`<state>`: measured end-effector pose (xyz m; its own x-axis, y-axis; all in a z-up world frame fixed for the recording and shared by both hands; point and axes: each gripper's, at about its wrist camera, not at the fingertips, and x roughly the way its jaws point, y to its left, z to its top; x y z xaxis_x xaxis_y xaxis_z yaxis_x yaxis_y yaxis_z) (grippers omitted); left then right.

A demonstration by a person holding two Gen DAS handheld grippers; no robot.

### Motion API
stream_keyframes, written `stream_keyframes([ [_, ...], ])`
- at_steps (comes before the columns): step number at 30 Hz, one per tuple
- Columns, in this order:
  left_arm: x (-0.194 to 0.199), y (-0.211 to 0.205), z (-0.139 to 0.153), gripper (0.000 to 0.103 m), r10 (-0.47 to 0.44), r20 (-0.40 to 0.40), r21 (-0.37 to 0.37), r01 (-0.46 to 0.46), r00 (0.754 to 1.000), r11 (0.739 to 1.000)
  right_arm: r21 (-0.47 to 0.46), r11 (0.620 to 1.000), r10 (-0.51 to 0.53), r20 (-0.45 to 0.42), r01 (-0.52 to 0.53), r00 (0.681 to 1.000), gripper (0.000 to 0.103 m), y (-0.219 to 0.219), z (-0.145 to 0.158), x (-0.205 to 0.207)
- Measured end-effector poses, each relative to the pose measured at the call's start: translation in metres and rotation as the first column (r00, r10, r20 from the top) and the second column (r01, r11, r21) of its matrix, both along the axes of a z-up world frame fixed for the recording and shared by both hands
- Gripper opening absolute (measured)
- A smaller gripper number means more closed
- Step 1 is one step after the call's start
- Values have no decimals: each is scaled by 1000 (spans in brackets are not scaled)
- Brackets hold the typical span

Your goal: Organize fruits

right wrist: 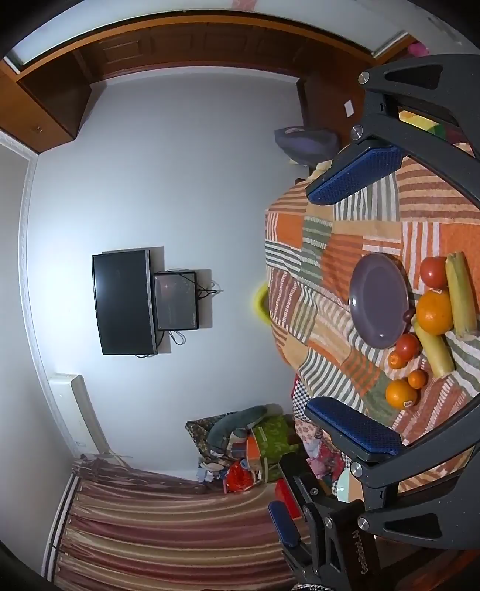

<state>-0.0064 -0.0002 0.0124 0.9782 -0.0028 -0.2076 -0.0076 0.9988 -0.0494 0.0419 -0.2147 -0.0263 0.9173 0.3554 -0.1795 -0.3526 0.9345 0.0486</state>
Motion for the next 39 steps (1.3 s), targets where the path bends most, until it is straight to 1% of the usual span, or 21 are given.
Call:
stream_keyframes([
  [19, 6, -3, -13, 103, 1, -4, 7, -1, 1000, 1000, 18, 1000, -5, -1, 5, 1000, 103, -5, 1, 4],
  [39, 6, -3, -12, 103, 0, -2, 8, 0, 1000, 1000, 20, 1000, -5, 1, 5, 1000, 103, -4, 3, 4],
])
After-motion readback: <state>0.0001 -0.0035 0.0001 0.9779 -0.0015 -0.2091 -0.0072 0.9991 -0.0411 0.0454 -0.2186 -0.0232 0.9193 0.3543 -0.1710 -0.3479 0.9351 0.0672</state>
